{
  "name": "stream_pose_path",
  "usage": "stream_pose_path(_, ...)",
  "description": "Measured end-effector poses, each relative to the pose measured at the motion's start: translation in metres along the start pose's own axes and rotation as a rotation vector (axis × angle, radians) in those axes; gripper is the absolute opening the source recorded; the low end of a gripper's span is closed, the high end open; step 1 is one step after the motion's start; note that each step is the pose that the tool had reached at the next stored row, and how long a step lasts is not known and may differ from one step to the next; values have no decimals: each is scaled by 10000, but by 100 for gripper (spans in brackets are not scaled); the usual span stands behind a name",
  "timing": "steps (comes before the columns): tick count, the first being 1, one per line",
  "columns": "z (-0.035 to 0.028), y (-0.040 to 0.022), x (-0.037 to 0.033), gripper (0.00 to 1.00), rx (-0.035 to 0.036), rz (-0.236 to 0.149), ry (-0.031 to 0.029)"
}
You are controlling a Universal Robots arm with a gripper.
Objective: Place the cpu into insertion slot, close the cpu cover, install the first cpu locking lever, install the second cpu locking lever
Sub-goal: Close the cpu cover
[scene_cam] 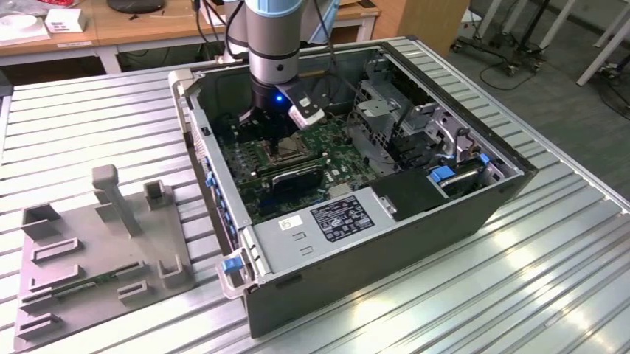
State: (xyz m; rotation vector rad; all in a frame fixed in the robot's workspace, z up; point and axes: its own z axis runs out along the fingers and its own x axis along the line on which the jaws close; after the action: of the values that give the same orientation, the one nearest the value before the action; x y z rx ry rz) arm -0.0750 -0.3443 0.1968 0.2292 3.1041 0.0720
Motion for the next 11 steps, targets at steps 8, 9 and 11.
stream_pose_path(8, 2, -2, 1, 11, 6, 0, 3)
stream_pose_path(9, 2, -2, 1, 11, 6, 0, 3)
stream_pose_path(11, 1, -2, 1, 11, 5, 0, 3)
